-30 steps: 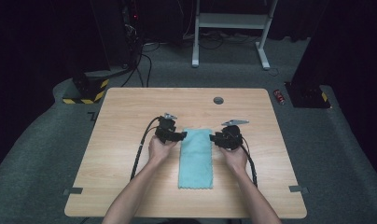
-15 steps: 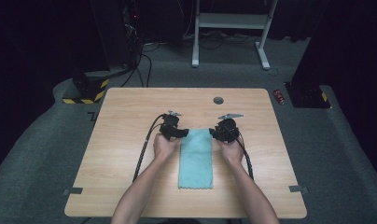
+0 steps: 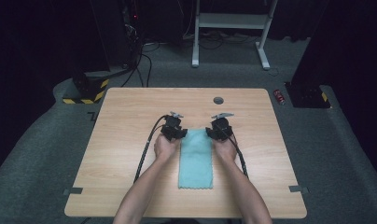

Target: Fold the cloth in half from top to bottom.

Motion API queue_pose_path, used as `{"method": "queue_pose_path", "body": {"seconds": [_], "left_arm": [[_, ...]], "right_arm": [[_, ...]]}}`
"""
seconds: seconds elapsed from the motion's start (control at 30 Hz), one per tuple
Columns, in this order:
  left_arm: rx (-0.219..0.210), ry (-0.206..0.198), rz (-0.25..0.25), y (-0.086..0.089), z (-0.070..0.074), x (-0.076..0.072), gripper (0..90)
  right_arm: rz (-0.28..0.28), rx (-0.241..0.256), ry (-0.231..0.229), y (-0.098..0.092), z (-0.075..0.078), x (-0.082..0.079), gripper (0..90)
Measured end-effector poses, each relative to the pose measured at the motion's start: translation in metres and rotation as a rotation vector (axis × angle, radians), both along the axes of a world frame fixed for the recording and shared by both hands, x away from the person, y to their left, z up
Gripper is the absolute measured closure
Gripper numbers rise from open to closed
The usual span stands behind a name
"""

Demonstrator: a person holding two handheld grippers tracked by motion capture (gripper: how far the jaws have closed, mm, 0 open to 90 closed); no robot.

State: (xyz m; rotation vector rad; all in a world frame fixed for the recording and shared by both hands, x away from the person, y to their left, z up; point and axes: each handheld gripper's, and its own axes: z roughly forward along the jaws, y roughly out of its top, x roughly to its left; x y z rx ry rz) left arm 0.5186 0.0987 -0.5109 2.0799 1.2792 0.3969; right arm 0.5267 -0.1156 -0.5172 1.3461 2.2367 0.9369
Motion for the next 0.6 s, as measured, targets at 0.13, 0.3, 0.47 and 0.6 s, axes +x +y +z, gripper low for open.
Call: {"method": "queue_pose_path", "body": {"seconds": [0.13,0.3,0.47,0.6], "left_arm": [[-0.003,-0.001,-0.018,-0.003,0.000,0.000,73.7],[-0.011,0.009,-0.033,-0.003,0.000,0.002,82.3],[-0.027,0.027,-0.060,-0.002,0.000,0.004,89.2],[-0.069,0.014,-0.085,0.002,0.010,0.002,89.5]], "right_arm": [[0.008,-0.001,0.001,0.001,0.000,0.000,74.0],[0.034,0.005,0.006,0.001,0.000,-0.001,85.3],[0.047,-0.002,0.006,0.003,0.001,-0.002,89.1],[0.071,0.019,0.007,-0.003,0.011,-0.006,89.5]]}}
